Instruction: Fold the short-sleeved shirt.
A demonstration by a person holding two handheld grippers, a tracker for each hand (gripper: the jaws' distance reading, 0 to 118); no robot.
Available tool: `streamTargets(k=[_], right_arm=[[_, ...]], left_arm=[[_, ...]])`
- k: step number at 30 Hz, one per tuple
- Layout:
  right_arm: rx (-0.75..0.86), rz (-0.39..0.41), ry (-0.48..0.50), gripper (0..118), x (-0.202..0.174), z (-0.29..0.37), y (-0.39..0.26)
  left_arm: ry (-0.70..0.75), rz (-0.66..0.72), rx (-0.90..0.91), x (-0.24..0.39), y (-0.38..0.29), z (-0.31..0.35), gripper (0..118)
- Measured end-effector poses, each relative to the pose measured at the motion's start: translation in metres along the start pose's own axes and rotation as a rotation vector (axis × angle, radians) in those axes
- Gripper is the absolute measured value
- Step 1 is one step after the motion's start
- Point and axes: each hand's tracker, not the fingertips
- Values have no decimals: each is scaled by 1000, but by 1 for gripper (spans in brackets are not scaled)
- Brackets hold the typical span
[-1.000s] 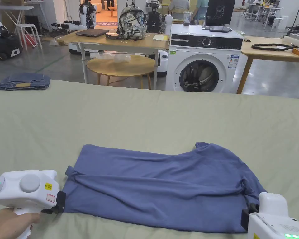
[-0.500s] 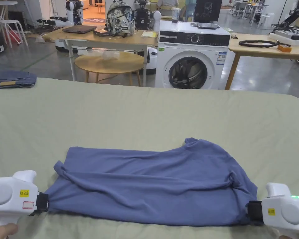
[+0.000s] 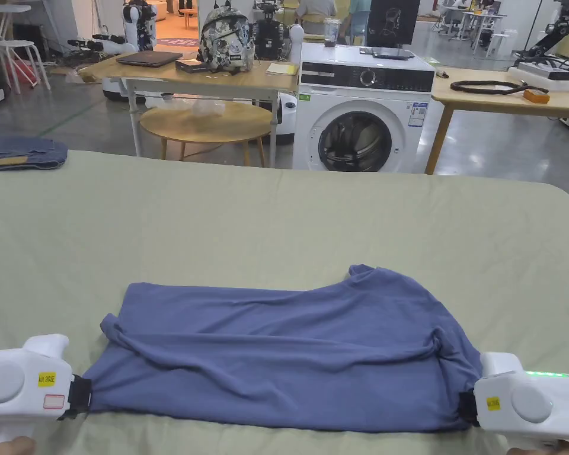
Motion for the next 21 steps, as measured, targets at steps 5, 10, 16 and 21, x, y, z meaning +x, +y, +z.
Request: streamTargets(k=[5, 10, 16, 21], right_arm=[[71, -2, 1, 5, 0, 41, 1], [115, 20, -19, 5, 0, 69, -4], [122, 50, -16, 5, -6, 104, -40], [64, 67, -33, 5, -12, 110, -86]], left_arm=[[-29, 0, 60, -1, 8, 22, 0], [-17, -26, 102, -2, 2, 49, 0], [-23, 6, 105, -23, -42, 73, 0], [2, 6, 64, -38, -93, 75, 0]])
